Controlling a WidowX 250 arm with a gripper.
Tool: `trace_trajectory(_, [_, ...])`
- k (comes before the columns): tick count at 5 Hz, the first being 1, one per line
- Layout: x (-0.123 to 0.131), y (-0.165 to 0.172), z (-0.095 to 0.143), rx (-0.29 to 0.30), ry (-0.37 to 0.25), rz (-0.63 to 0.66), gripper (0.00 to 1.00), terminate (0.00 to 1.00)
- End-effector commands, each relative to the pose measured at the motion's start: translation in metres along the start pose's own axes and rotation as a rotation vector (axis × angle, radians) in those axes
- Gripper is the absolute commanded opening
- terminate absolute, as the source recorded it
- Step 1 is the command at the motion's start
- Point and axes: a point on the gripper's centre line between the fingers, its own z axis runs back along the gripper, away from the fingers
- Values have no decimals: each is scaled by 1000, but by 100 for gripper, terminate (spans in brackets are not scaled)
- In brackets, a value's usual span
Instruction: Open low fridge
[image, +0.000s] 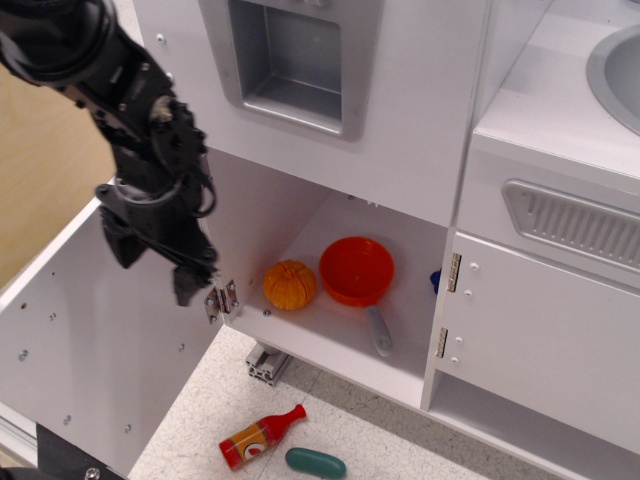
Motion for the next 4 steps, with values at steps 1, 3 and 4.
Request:
trace_trajectory(1, [8,33,-1,54,59,17,100,0])
trace_trajectory(3, [8,33,-1,54,59,17,100,0])
trace_trajectory(4, [8,33,-1,54,59,17,100,100])
